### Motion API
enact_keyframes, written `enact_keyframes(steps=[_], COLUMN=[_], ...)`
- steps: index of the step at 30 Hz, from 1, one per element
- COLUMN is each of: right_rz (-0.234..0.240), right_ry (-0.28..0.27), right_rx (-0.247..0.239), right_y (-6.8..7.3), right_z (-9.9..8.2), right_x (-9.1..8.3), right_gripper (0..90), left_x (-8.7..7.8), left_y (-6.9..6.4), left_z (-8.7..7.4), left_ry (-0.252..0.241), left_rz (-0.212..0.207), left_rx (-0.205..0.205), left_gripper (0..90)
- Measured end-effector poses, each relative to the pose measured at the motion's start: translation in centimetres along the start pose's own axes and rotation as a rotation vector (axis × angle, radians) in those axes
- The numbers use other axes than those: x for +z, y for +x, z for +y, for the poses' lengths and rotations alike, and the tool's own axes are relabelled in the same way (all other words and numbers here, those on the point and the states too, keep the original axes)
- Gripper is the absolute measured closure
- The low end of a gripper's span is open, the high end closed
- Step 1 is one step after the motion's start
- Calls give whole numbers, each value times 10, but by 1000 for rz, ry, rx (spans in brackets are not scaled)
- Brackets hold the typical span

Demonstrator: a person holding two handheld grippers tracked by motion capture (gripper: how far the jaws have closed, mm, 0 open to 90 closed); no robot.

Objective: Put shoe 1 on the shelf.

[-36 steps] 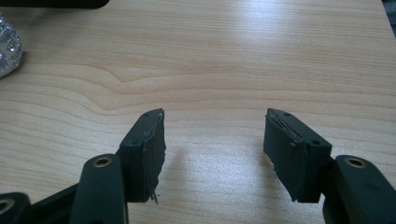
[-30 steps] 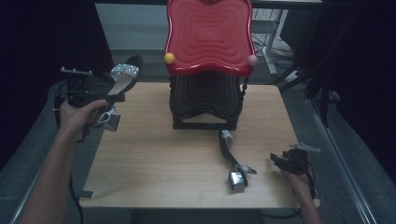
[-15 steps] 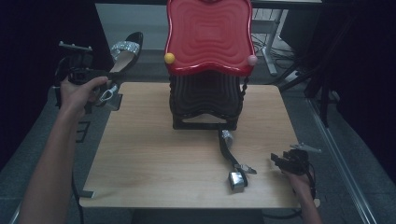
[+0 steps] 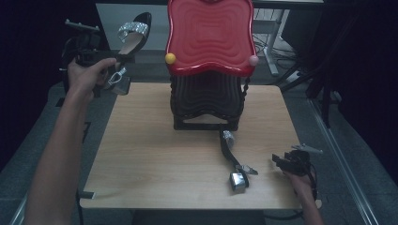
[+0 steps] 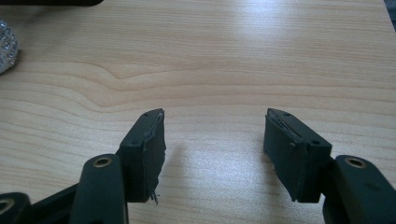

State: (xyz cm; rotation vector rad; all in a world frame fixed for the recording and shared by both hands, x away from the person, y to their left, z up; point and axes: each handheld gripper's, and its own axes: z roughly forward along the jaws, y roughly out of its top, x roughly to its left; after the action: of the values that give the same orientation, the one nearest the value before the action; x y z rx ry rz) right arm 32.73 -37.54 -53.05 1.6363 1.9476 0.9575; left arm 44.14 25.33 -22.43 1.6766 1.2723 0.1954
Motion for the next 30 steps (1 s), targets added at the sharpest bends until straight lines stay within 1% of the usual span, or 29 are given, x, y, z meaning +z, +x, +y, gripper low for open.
enact_keyframes(steps=[1, 3, 5, 6, 8, 10, 13, 15, 16, 18, 19, 20, 21, 22, 24, 25, 26, 27, 30], right_rz=[-1, -1, -2, -2, -2, -3, -3, -3, -3, -3, -3, -3, -3, -2, -2, -2, -2, -2, -1], right_ry=[-2, -2, -2, -3, -4, -2, -3, 0, 0, -2, -3, -4, -4, -2, -2, -2, -1, -1, -2], right_rx=[1, 3, 3, 2, 3, 1, 1, 6, 6, 7, 8, 6, 6, 5, 6, 6, 6, 6, 7], right_y=[0, 0, 0, -1, 0, 0, -1, -1, -1, -1, -1, -2, -2, -2, -2, -2, -2, -2, -2], right_z=[0, 0, 0, 0, 0, 0, 0, 0, 0, 0, 0, 0, 0, 0, -1, -1, -1, -1, 0], right_x=[0, 0, 0, 0, 0, 0, 0, 0, 0, 0, 1, 0, 0, 0, 0, 0, 0, 0, -1], right_gripper=[390, 391, 390, 391, 391, 391, 391, 391, 391, 391, 391, 391, 391, 391, 391, 391, 391, 391, 391], left_x=[0, 2, 2, 5, 6, 10, 13, 18, 18, 22, 24, 28, 28, 31, 35, 35, 39, 39, 44], left_y=[0, -6, -8, -13, -14, -19, -23, -28, -28, -33, -35, -40, -40, -44, -49, -49, -52, -52, -58], left_z=[0, 9, 11, 16, 18, 24, 28, 32, 32, 36, 37, 40, 40, 42, 45, 45, 47, 47, 51], left_ry=[0, -6, -6, -13, -13, -19, -18, -19, -19, -18, -16, -13, -13, -7, -10, -10, -7, -7, -7], left_rz=[0, -5, -4, 0, 2, 3, 4, 11, 11, 18, 19, 21, 21, 23, 25, 25, 29, 29, 39], left_rx=[0, 2, 2, 2, 0, -3, -3, -2, -2, 0, 5, 11, 11, 20, 19, 19, 23, 23, 27], left_gripper=[421, 421, 422, 421, 422, 421, 421, 422, 422, 421, 422, 422, 422, 421, 421, 421, 422, 422, 422])
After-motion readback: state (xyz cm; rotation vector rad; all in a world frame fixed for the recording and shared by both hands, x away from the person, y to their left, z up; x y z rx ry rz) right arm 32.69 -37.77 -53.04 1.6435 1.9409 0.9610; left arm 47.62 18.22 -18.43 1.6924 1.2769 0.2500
